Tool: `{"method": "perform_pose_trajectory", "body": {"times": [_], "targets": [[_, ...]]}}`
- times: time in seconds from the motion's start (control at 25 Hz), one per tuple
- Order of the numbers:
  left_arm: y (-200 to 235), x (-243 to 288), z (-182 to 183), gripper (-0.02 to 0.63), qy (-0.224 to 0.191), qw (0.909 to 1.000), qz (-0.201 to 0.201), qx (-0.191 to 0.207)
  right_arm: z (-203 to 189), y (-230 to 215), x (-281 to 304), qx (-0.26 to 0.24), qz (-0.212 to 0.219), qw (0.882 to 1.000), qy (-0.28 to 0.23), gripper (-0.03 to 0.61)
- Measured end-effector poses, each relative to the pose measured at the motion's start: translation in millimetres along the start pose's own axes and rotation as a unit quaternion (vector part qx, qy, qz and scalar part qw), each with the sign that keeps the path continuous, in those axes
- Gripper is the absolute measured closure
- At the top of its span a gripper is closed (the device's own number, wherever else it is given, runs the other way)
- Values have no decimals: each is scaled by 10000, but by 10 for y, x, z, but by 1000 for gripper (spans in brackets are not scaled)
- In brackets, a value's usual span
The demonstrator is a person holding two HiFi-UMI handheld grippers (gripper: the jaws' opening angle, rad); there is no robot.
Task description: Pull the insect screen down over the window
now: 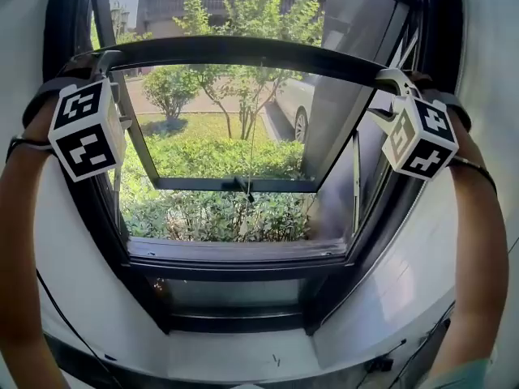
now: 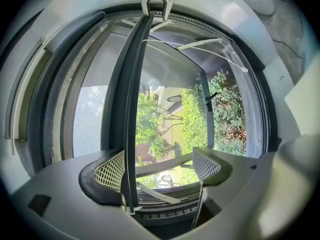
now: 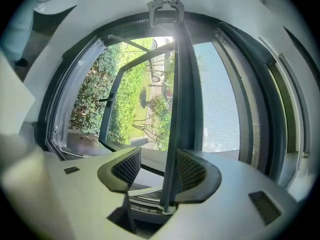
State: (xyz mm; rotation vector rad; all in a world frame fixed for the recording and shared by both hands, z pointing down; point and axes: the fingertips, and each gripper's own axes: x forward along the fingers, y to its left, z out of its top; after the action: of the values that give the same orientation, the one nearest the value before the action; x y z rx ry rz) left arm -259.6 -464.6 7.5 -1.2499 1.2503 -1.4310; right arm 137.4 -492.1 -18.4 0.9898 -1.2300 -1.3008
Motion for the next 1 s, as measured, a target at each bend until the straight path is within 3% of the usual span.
{"method": "perform_pose_trajectory", "body": {"times": [0.6,1.0], "targets": [[-1606,121,-20,196,-115,9953,-908,305,190,1572,84,-149,1126,9935,-40,356],[-2012,84,-24,196,-135,9921,-1210,306,236,1984,42,-267,1595,9868,4,356]]}}
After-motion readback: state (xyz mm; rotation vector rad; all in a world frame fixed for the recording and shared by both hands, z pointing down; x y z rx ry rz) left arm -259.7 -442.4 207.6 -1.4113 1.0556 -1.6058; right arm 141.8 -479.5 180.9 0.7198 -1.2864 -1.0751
